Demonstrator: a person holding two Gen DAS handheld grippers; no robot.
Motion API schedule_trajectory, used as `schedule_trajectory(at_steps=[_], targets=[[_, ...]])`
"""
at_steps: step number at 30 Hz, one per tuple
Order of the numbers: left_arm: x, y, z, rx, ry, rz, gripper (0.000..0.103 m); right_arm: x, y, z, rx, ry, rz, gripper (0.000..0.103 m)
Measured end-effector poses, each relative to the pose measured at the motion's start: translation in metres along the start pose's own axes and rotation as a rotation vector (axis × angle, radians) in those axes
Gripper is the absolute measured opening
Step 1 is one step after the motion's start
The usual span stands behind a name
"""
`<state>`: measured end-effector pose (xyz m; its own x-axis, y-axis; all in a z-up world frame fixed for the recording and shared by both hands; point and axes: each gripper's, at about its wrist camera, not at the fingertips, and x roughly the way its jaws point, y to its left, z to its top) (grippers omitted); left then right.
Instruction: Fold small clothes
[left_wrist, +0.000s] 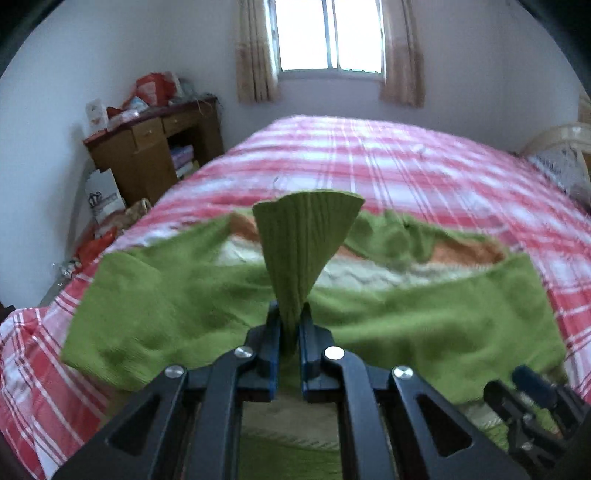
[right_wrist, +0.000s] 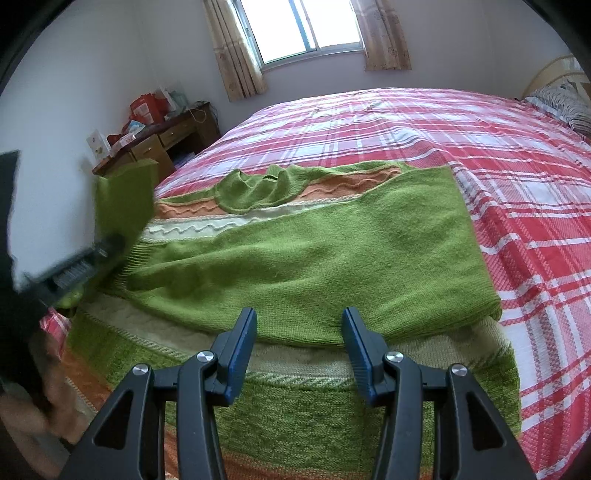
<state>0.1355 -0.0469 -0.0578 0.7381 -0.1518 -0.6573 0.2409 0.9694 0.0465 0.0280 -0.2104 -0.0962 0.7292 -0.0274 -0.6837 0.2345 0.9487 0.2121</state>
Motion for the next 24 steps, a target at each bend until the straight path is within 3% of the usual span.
schedule_trajectory(at_steps=[4,5,6,8,9,12,14,15,19,21,24], targets=[[0.009,-0.001,-0.004,0.017,0.069,-0.012,0.013,0.000,0.000,0.000,0.001,0.000,0.001,0.050],[0.011,-0.003,-0.005,0.017,0.076,-0.021,0.021,0.000,-0.001,0.000,0.000,0.001,0.000,0.050],[0.010,-0.002,-0.006,0.018,0.086,-0.037,0.030,0.001,0.000,0.000,0.000,0.001,0.000,0.050],[0.005,0.003,-0.008,0.011,0.099,-0.062,0.077,0.001,-0.001,0.000,0.001,0.001,0.001,0.050],[-0.007,0.013,-0.012,-0.002,0.072,-0.059,0.083,0.001,-0.001,0.000,0.001,0.001,0.002,0.050],[-0.028,0.035,-0.023,-0.037,0.018,-0.033,0.084,0.001,-0.001,0.000,0.004,0.001,0.006,0.050],[-0.036,0.062,-0.034,-0.102,0.006,0.030,0.084,0.001,-0.001,0.000,0.012,0.004,0.021,0.053],[-0.037,0.079,-0.043,-0.144,0.015,0.073,0.084,0.002,-0.002,0.000,0.014,0.007,0.029,0.055],[-0.025,0.112,-0.070,-0.227,0.075,0.116,0.084,0.003,0.008,0.010,0.005,0.052,0.016,0.059],[-0.029,0.120,-0.076,-0.280,0.042,0.079,0.085,-0.004,0.022,0.019,0.024,0.036,0.141,0.059],[-0.026,0.116,-0.077,-0.281,0.041,0.066,0.095,-0.003,0.049,0.035,0.010,0.015,0.184,0.059]])
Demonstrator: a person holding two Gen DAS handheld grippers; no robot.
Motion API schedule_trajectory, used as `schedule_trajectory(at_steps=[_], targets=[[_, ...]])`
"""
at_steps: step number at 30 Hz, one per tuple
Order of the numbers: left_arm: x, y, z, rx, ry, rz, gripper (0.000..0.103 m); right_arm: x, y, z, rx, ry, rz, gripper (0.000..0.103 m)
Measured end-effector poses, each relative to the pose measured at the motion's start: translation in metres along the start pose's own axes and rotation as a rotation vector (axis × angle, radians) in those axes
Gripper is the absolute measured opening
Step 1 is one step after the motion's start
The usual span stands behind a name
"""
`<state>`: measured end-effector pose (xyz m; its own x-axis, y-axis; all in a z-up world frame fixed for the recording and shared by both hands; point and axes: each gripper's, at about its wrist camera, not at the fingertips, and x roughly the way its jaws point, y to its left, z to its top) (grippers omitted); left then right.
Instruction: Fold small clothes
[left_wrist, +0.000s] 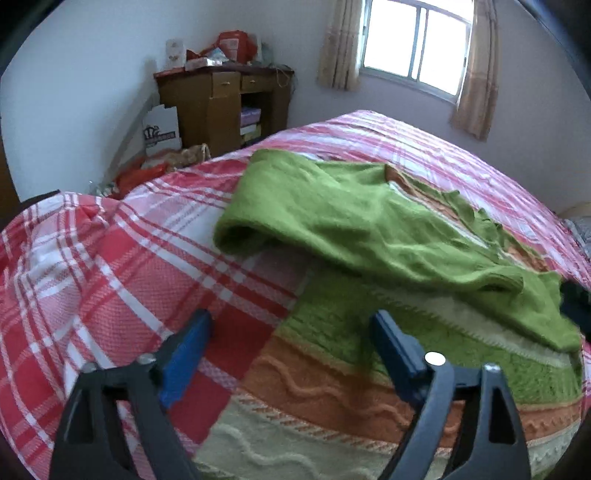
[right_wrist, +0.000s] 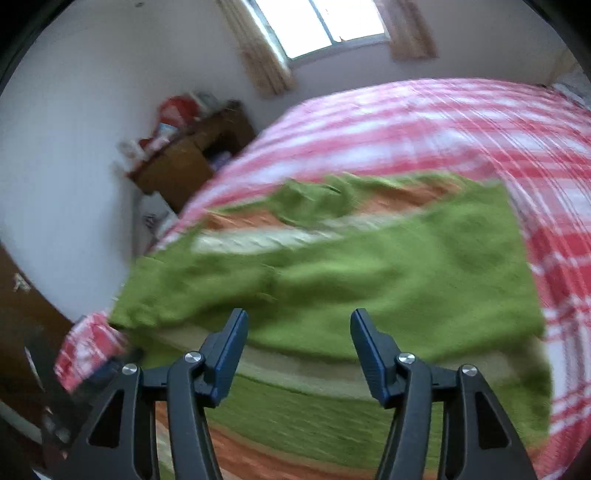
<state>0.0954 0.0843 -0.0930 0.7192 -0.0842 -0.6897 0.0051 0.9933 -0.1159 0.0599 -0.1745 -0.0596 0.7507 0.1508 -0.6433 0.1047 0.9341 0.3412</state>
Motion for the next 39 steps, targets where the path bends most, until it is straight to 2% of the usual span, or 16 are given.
schedule_trajectory(at_steps=[3,5,6,8,9,11,13,18,24,27,29,31,34,39], targets=[[0.001,-0.011,-0.004,0.037,-0.001,0.033,0.099,0.035,0.016,0.013,0.010,0.052,0.017,0.059],[0.002,-0.009,-0.002,0.031,-0.001,0.026,0.099,0.070,0.025,0.014,0.008,0.137,-0.028,0.059],[0.002,-0.008,-0.002,0.025,-0.005,0.017,0.099,0.078,0.026,0.013,0.010,0.152,-0.037,0.059],[0.002,-0.007,-0.003,0.026,-0.008,0.010,0.102,0.088,0.036,0.010,-0.027,0.126,-0.054,0.057],[0.004,-0.007,-0.002,0.029,-0.008,0.008,0.102,0.090,0.043,0.008,-0.075,0.114,-0.091,0.052],[0.005,-0.008,-0.002,0.036,-0.009,0.009,0.103,0.093,0.050,0.007,-0.125,0.122,-0.113,0.018],[0.005,-0.008,-0.002,0.036,-0.012,0.009,0.103,0.090,0.053,0.008,-0.149,0.118,-0.099,0.009],[0.005,-0.007,-0.002,0.024,-0.018,-0.002,0.103,0.055,0.075,0.037,-0.228,0.013,-0.075,0.007],[0.005,-0.005,-0.002,0.026,-0.016,0.001,0.103,-0.014,0.096,0.083,-0.263,-0.196,-0.045,0.007],[0.005,-0.006,-0.002,0.027,-0.015,0.002,0.103,-0.042,0.083,0.095,-0.238,-0.274,-0.066,0.007],[0.005,-0.006,-0.002,0.027,-0.016,0.002,0.103,-0.051,0.065,0.095,-0.231,-0.280,-0.106,0.007],[0.005,-0.006,-0.002,0.028,-0.015,0.004,0.103,-0.053,0.040,0.091,-0.236,-0.275,-0.184,0.007],[0.006,-0.006,-0.002,0.030,-0.015,0.008,0.103,-0.047,-0.001,0.080,-0.218,-0.238,-0.269,0.007],[0.007,-0.006,-0.002,0.031,-0.014,0.011,0.103,-0.007,-0.071,0.045,-0.188,-0.070,-0.394,0.007]])
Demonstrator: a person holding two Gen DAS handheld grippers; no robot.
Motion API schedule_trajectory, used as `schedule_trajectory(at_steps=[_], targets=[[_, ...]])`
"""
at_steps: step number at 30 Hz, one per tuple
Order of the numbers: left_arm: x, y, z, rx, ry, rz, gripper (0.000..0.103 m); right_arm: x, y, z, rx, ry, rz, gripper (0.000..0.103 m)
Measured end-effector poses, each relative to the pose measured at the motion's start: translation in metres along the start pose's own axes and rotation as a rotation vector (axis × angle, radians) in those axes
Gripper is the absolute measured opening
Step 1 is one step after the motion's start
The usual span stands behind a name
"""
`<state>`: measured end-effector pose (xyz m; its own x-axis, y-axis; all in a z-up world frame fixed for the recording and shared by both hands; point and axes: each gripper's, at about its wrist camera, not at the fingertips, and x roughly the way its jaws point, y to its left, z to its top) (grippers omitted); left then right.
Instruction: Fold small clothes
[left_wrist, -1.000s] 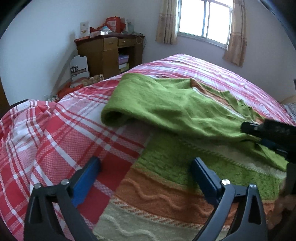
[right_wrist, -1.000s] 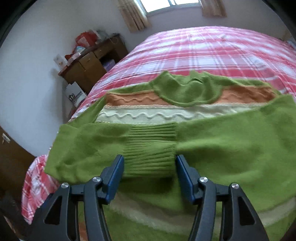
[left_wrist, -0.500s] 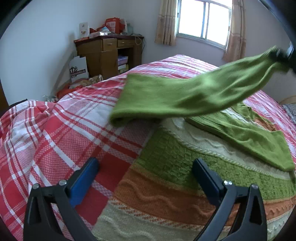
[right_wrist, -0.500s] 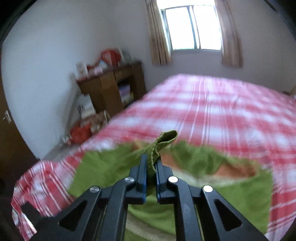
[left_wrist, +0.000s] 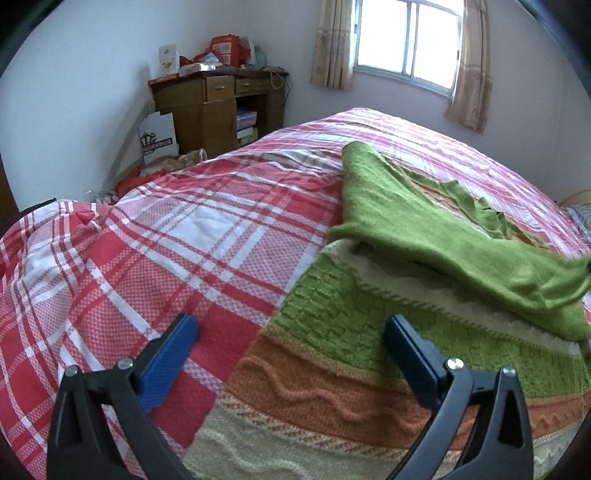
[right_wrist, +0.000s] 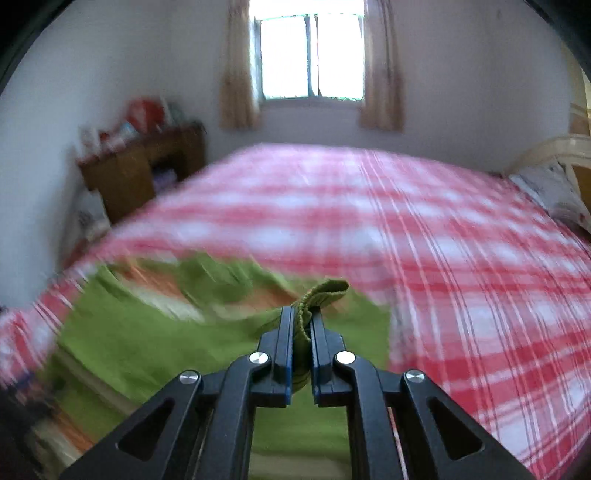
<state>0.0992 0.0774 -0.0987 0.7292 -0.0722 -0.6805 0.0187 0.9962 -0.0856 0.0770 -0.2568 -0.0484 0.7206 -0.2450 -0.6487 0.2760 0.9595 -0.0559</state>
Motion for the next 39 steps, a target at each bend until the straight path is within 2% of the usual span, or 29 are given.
schedule_trajectory(at_steps=[3,6,7,10,12,14,17,20,22,23,25,27,29,31,33,35,37,39], targets=[[0.002,0.000,0.001,0.004,0.003,0.005,0.103,0.032,-0.016,-0.027,0.047,0.153,0.018,0.010],[0.001,0.000,0.001,0.004,0.003,0.005,0.103,0.018,-0.031,-0.029,0.122,0.125,0.048,0.014],[0.002,0.000,0.000,0.004,0.003,0.006,0.103,0.006,-0.041,-0.028,0.154,0.096,0.004,0.014],[0.001,0.000,0.001,0.004,0.002,0.005,0.103,-0.030,-0.064,-0.033,0.223,0.002,-0.221,0.014],[0.001,0.000,0.001,0.004,0.003,0.006,0.103,-0.048,-0.066,-0.032,0.227,-0.045,-0.164,0.014],[0.001,-0.001,0.001,0.007,0.003,0.010,0.103,-0.050,-0.056,-0.026,0.188,-0.040,-0.083,0.014],[0.002,-0.001,0.001,0.006,0.003,0.010,0.103,-0.032,-0.040,-0.020,0.183,0.012,0.061,0.014],[0.002,-0.001,0.001,0.008,0.003,0.011,0.103,-0.003,-0.018,-0.025,0.153,0.084,0.140,0.014],[0.003,0.000,0.001,0.009,0.004,0.011,0.103,0.026,-0.009,-0.038,0.147,0.202,0.133,0.014],[0.003,-0.001,0.001,0.009,0.006,0.011,0.103,0.023,-0.011,-0.041,0.150,0.143,0.139,0.014],[0.002,0.000,0.001,0.010,0.008,0.008,0.103,0.020,-0.013,-0.040,0.140,0.158,0.144,0.014],[0.002,-0.001,0.001,0.009,0.010,0.004,0.103,-0.003,-0.016,-0.038,0.117,0.174,0.069,0.014],[0.001,0.001,0.002,0.010,0.011,-0.007,0.103,-0.044,-0.019,-0.041,0.065,0.112,0.023,0.015],[0.001,0.003,0.001,0.012,0.012,-0.020,0.103,-0.092,-0.030,-0.050,0.037,0.045,0.062,0.015],[-0.002,0.002,0.000,0.024,0.022,-0.023,0.103,-0.138,-0.046,-0.067,0.042,0.010,0.132,0.028],[-0.007,0.000,-0.002,0.056,0.051,0.004,0.103,-0.173,-0.056,-0.086,0.041,0.000,0.177,0.074],[-0.022,0.000,-0.011,0.089,0.065,0.007,0.103,-0.202,-0.061,-0.110,0.022,0.009,0.232,0.076],[-0.040,0.003,-0.024,0.110,0.080,-0.026,0.103,-0.222,-0.058,-0.136,-0.030,0.062,0.292,0.076]])
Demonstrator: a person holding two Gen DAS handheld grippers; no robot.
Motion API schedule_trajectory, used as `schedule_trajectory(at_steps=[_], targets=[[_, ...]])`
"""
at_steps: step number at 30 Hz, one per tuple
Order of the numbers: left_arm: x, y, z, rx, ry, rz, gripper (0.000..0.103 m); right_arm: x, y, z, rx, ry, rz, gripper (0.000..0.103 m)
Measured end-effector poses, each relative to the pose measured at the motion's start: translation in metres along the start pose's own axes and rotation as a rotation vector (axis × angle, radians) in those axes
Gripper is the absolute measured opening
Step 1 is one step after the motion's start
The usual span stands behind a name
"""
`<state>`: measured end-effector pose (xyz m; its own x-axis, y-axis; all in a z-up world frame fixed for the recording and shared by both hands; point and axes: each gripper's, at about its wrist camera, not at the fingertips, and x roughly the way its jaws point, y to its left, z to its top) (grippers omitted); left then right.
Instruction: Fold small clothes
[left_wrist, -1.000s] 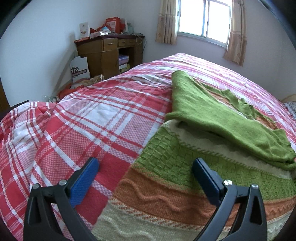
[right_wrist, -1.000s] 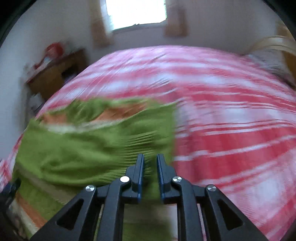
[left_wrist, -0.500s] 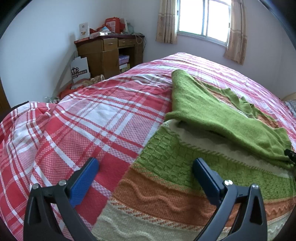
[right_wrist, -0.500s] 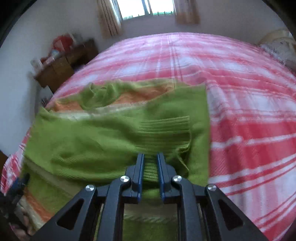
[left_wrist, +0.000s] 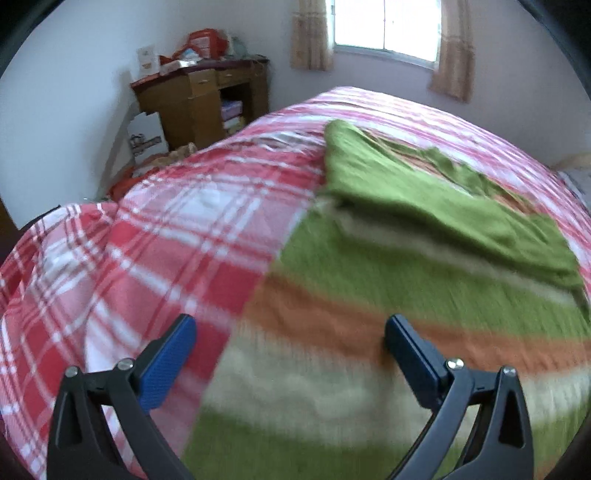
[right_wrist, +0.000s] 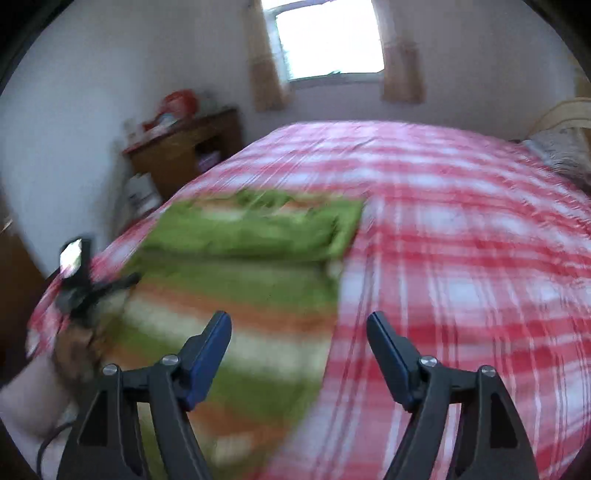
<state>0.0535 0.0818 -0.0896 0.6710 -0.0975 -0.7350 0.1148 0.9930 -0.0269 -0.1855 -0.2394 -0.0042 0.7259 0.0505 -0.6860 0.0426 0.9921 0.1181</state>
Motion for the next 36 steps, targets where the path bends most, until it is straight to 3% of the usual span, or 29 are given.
schedule_trajectory(at_steps=[5,9,13,16,20,23,25,28,29,30,32,36], targets=[[-0.055,0.020,-0.035,0.064,-0.008,-0.090,0.103,-0.028,0.042,-0.053,-0.210,0.096,0.056,0.076],[-0.089,0.042,-0.053,0.085,0.000,-0.148,0.103,-0.018,0.077,-0.076,-0.398,0.127,0.064,0.076],[-0.106,0.059,-0.067,0.085,0.000,-0.108,0.103,0.008,0.111,-0.090,-0.609,0.151,0.047,0.063],[-0.109,0.066,-0.068,0.092,-0.006,-0.072,0.103,0.028,0.123,-0.096,-0.771,0.190,0.031,0.062],[-0.108,0.074,-0.062,0.062,-0.003,-0.059,0.103,0.046,0.132,-0.097,-0.957,0.253,0.085,0.062],[-0.109,0.077,-0.059,0.050,0.003,-0.058,0.103,0.068,0.129,-0.100,-1.078,0.368,0.155,0.062],[-0.109,0.076,-0.057,0.051,0.000,-0.044,0.103,0.080,0.122,-0.093,-1.064,0.430,0.234,0.062],[-0.109,0.077,-0.057,0.053,0.000,-0.021,0.103,0.087,0.114,-0.080,-0.973,0.515,0.278,0.058],[-0.109,0.079,-0.057,0.050,0.000,-0.015,0.103,0.086,0.113,-0.079,-0.964,0.528,0.282,0.047],[-0.108,0.081,-0.057,0.043,0.001,-0.009,0.103,0.082,0.111,-0.079,-0.954,0.528,0.281,0.041],[-0.103,0.085,-0.055,0.022,0.009,-0.007,0.103,0.075,0.107,-0.081,-0.924,0.513,0.270,0.016],[-0.093,0.095,-0.049,-0.021,0.026,-0.006,0.103,0.053,0.084,-0.078,-0.790,0.444,0.238,0.010]])
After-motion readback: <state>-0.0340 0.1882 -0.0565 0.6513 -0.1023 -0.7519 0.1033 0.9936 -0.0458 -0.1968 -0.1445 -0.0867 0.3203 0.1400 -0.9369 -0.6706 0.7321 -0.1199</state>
